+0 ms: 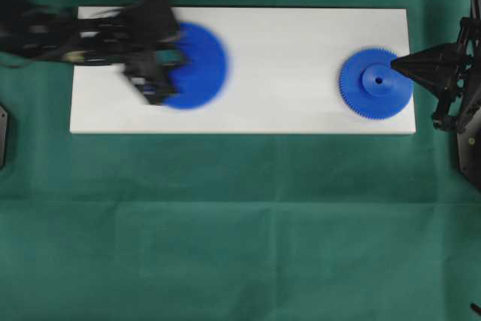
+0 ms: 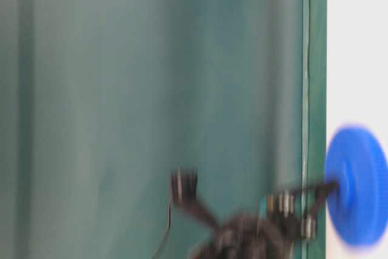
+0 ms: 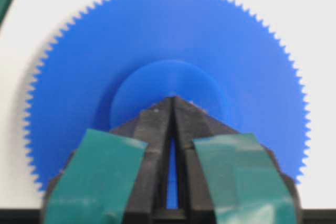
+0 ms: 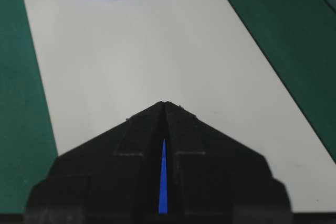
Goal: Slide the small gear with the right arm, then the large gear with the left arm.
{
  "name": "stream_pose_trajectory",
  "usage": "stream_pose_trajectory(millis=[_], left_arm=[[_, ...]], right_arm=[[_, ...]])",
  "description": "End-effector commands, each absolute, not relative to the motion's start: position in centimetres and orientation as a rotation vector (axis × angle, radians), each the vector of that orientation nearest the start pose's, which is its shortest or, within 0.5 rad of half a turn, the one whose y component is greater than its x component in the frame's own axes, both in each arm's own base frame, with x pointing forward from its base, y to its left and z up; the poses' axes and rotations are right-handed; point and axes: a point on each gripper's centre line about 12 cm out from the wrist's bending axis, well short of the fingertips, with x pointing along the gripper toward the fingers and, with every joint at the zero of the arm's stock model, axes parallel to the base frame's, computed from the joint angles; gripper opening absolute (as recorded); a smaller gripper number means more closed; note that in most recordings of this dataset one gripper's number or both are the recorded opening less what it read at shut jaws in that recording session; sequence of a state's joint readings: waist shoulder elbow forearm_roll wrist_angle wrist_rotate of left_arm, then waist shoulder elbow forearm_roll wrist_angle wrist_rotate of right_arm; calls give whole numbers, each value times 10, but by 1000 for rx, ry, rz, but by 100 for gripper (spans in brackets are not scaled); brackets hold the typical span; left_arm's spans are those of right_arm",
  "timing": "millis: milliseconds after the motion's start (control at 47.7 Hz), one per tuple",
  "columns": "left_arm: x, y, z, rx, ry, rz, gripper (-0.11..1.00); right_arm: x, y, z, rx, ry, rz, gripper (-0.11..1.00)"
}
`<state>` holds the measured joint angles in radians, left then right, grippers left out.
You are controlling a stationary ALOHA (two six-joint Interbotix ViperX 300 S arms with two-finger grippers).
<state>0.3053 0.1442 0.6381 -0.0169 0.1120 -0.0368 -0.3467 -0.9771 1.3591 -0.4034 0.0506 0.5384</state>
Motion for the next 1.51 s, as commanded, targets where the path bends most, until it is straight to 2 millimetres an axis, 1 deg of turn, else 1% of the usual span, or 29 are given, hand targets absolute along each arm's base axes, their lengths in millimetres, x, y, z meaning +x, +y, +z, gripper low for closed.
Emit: stream_pose_trajectory(millis=[0, 168, 231, 419, 545, 692, 985, 1362, 1488], left_arm=[[405, 111, 105, -164, 883, 268, 0], [462, 108, 114, -145, 853, 233, 0], [478, 107, 117, -139, 851, 224, 0], [519, 104, 123, -127, 829, 202, 0], [534, 101, 125, -124, 840, 192, 0], [538, 100, 127, -125, 852, 190, 0], [530, 100, 124, -129, 872, 192, 0], [529, 100, 125, -129, 872, 192, 0], [524, 99, 125, -132, 889, 192, 0]], right_arm=[[162, -60, 186, 199, 389, -384, 50], [161, -60, 185, 198, 391, -383, 50], [160, -60, 184, 197, 396, -383, 50], [160, -60, 184, 197, 395, -383, 50], [160, -59, 182, 197, 396, -381, 50], [159, -59, 181, 198, 401, -381, 50], [159, -59, 181, 197, 395, -380, 50], [159, -58, 182, 196, 390, -377, 50], [159, -58, 181, 197, 391, -377, 50]])
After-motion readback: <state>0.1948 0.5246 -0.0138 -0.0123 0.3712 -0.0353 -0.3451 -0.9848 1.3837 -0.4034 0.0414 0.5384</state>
